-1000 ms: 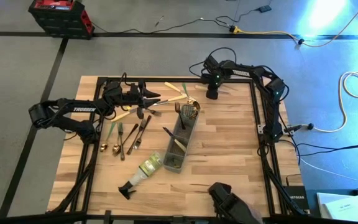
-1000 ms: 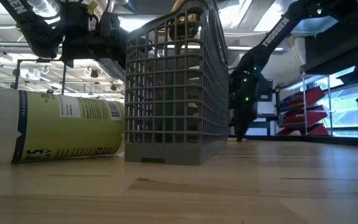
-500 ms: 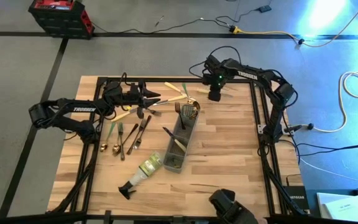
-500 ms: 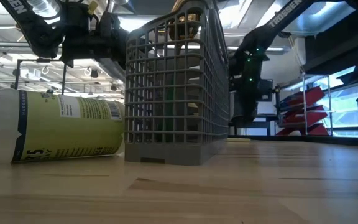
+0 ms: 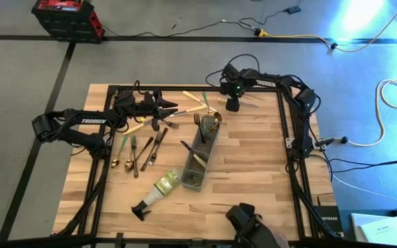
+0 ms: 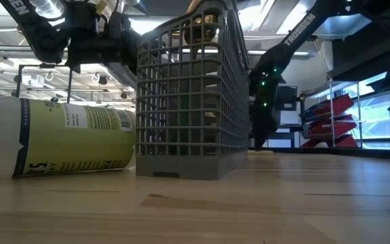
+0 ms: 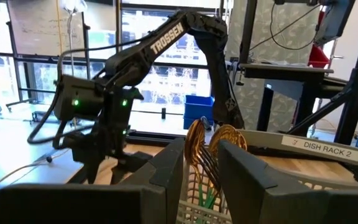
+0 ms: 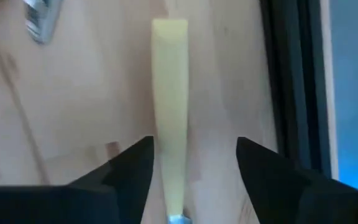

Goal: Sort silverware
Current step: Put the table knife into the silverware basket

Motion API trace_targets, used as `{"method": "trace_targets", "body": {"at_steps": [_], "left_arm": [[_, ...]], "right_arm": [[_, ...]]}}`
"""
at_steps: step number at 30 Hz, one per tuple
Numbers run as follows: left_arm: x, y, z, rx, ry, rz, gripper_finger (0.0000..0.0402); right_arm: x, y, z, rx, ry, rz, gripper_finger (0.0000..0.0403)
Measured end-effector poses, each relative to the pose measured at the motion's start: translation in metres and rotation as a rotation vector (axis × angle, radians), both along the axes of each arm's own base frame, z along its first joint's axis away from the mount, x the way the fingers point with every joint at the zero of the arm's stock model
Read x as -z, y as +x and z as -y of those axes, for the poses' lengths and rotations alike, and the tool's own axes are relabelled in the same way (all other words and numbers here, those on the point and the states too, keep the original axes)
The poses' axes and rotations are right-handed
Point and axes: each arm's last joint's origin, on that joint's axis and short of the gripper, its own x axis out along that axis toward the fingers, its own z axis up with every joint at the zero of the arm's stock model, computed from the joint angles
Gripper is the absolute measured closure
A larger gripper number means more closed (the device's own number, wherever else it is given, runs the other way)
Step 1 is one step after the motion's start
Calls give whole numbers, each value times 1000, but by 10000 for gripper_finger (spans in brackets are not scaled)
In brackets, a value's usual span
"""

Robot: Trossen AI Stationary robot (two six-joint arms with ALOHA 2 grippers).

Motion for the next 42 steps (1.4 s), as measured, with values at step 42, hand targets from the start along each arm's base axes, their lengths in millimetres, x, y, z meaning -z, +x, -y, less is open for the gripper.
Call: {"method": "trace_targets", "body": {"at_steps": [42], "left_arm": [[0,0,0,-1,6,-2,318]], "right_arm": [[-12,4,3,-47,86,-68,304]]}}
